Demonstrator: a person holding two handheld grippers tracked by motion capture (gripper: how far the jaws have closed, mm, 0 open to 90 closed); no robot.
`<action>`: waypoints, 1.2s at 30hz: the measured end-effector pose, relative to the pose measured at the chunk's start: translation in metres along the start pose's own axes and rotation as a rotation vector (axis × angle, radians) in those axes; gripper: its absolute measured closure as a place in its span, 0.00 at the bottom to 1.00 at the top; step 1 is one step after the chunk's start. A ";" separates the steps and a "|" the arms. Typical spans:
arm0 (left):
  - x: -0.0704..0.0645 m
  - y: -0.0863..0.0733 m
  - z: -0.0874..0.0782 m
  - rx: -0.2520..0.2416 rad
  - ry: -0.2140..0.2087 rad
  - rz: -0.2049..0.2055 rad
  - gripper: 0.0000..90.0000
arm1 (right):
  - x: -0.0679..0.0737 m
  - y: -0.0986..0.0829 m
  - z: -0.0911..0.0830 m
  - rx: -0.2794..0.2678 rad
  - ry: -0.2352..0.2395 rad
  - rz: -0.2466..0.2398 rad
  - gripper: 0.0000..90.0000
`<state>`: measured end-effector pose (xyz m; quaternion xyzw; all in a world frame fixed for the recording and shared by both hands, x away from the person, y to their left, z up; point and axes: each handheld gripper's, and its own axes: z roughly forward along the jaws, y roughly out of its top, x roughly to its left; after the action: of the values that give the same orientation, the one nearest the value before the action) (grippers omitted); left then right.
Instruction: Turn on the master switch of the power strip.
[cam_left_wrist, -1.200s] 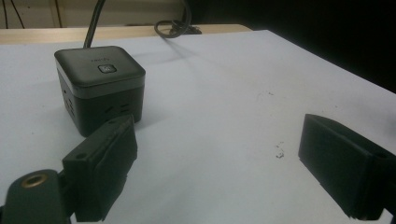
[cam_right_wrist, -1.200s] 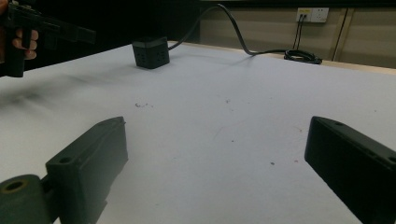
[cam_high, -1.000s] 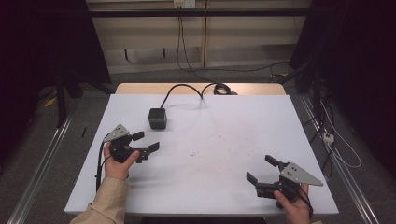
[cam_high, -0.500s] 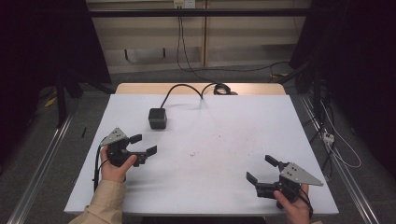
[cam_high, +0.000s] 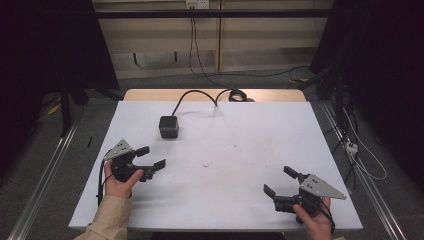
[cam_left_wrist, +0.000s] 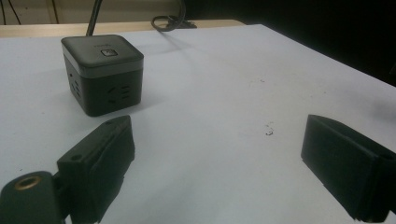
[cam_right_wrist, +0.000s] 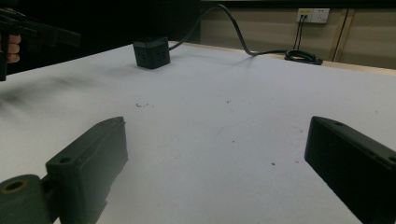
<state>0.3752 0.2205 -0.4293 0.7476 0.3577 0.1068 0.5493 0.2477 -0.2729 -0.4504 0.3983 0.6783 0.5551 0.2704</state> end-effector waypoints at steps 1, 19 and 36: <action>0.000 0.000 -0.001 -0.004 0.000 -0.002 0.10 | 0.000 0.000 0.000 0.000 0.001 0.000 0.06; 0.001 -0.007 -0.015 -0.003 0.019 0.002 0.10 | 0.000 0.000 0.000 0.001 0.003 -0.001 0.06; 0.002 -0.014 -0.025 0.004 0.030 0.007 0.10 | 0.000 0.000 0.000 -0.002 0.002 -0.002 0.06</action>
<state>0.3573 0.2425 -0.4335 0.7482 0.3635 0.1194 0.5420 0.2473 -0.2726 -0.4499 0.3967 0.6785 0.5559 0.2705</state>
